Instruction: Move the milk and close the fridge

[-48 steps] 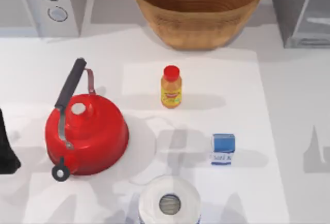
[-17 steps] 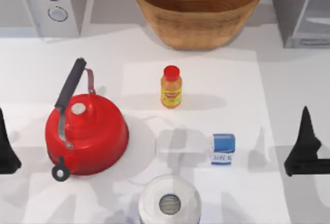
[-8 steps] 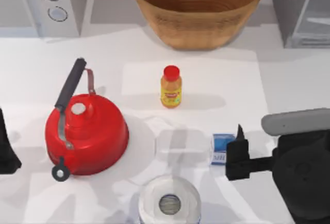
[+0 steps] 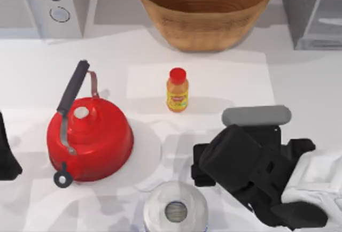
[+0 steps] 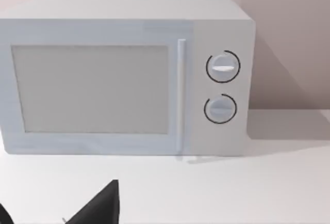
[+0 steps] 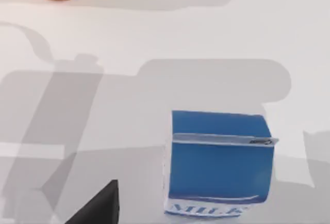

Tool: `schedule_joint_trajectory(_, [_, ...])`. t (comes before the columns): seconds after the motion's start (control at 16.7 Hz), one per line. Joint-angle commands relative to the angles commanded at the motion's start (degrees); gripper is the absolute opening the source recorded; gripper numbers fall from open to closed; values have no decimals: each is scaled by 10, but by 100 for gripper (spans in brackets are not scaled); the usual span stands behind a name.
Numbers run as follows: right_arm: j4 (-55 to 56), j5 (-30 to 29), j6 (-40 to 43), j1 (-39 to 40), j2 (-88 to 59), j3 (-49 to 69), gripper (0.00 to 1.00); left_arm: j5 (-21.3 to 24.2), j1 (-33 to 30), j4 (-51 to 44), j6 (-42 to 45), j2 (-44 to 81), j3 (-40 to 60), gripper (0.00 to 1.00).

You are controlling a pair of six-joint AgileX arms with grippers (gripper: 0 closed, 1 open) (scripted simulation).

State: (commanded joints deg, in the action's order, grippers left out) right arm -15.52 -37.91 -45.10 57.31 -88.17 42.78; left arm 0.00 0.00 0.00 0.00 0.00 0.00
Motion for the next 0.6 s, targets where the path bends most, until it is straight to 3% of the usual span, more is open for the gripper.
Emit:
schedule_joint_trajectory(0.18, [-35, 16, -39, -3, -29, 43, 100, 0, 0, 0, 0, 0, 0, 100])
schedule_joint_trajectory(0.6, [-25, 19, -36, -8, -35, 43, 100, 0, 0, 0, 0, 0, 0, 100])
